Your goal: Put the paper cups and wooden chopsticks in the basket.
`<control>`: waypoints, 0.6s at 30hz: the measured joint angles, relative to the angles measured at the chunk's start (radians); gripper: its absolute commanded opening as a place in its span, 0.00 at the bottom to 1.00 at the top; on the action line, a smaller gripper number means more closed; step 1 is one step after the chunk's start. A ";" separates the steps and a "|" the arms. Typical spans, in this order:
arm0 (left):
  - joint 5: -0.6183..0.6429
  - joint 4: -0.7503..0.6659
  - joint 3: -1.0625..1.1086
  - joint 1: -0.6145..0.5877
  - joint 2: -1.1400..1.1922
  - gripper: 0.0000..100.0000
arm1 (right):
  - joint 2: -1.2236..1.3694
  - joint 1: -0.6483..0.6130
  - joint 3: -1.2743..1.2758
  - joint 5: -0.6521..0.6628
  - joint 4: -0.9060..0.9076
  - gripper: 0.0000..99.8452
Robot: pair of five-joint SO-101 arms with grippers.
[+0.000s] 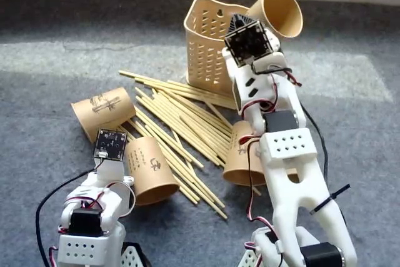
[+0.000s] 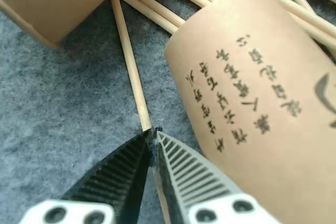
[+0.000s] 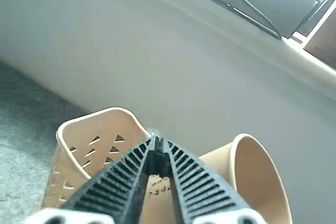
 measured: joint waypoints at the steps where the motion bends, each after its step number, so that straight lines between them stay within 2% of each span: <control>1: 0.000 0.000 0.000 0.000 0.000 0.01 | -0.017 -0.002 0.000 0.000 0.000 0.02; 6: 0.000 0.000 0.000 0.000 0.000 0.01 | -0.104 0.009 0.000 0.000 0.000 0.02; 15: 0.000 0.000 0.000 0.000 0.000 0.01 | -0.120 0.160 0.000 0.000 -0.002 0.02; 18: 0.000 0.000 0.000 0.000 0.000 0.01 | -0.121 0.172 0.000 0.000 -0.002 0.02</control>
